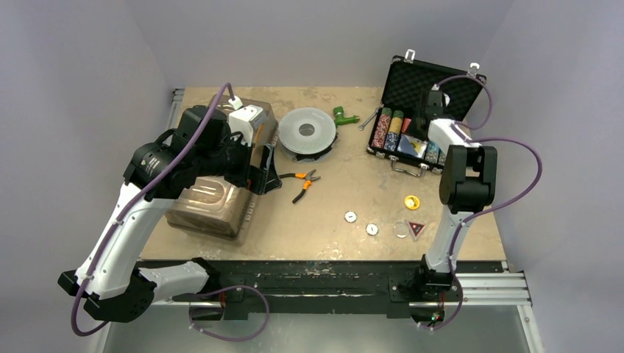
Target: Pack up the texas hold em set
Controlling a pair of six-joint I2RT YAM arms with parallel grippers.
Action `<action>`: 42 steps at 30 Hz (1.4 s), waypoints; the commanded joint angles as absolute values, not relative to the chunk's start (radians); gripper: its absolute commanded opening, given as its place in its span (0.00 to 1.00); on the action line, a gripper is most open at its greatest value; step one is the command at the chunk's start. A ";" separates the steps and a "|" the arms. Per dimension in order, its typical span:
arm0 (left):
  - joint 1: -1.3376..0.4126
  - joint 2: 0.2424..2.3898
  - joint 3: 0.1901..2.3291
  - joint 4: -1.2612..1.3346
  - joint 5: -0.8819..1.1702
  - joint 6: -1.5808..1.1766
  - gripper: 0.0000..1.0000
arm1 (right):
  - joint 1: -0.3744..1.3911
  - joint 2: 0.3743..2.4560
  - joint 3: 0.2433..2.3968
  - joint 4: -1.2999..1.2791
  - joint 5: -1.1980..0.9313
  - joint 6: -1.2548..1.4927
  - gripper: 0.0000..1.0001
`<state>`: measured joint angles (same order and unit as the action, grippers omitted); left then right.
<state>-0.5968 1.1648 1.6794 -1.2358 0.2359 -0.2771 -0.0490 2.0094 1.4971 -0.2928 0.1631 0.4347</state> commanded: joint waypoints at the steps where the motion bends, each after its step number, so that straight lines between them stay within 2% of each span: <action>1: -0.600 1.151 1.711 -1.202 0.235 -0.272 1.00 | -0.053 2.003 1.473 -0.270 0.188 0.458 0.24; 11: -0.601 1.164 1.719 -1.200 0.236 -0.273 1.00 | -0.055 1.975 1.327 -0.285 0.132 0.485 0.24; 16: -0.601 1.168 1.722 -1.202 0.238 -0.274 1.00 | -0.055 1.972 1.420 -0.360 0.151 0.417 0.34; 18: -0.601 1.169 1.724 -1.202 0.238 -0.275 1.00 | -0.051 1.961 1.526 -0.464 0.207 0.371 0.43; 21: -0.601 1.173 1.727 -1.200 0.229 -0.278 1.00 | -0.048 1.921 1.652 -0.594 0.245 0.320 0.64; 22: -0.601 1.178 1.729 -1.200 0.217 -0.279 1.00 | -0.049 1.901 1.675 -0.638 0.251 0.309 0.74; 23: -0.601 1.180 1.732 -1.200 0.196 -0.285 1.00 | -0.049 1.879 1.683 -0.678 0.251 0.303 0.91; 24: -0.600 1.184 1.736 -1.200 0.175 -0.289 1.00 | -0.049 1.852 1.671 -0.703 0.222 0.305 0.98; 29: -0.600 1.209 1.758 -1.203 0.081 -0.312 1.00 | -0.054 1.719 1.487 -0.872 0.172 0.447 0.99; 32: -0.601 1.222 1.761 -1.209 0.071 -0.329 1.00 | -0.056 1.605 1.288 -0.831 0.062 0.492 0.99; 35: -0.601 1.233 1.760 -1.222 0.074 -0.354 1.00 | -0.055 1.481 1.114 -0.780 0.058 0.537 0.99; 39: -0.601 1.248 1.751 -1.225 0.121 -0.381 1.00 | -0.043 1.391 0.979 -0.722 0.074 0.551 0.99; 42: -0.601 1.259 1.749 -1.220 0.163 -0.399 1.00 | -0.043 1.417 0.934 -0.719 0.076 0.561 0.97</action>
<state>-0.5968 1.2488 1.7264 -1.2396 0.1097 -0.3573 -0.0505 1.4300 0.9722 -0.7746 0.0856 0.5179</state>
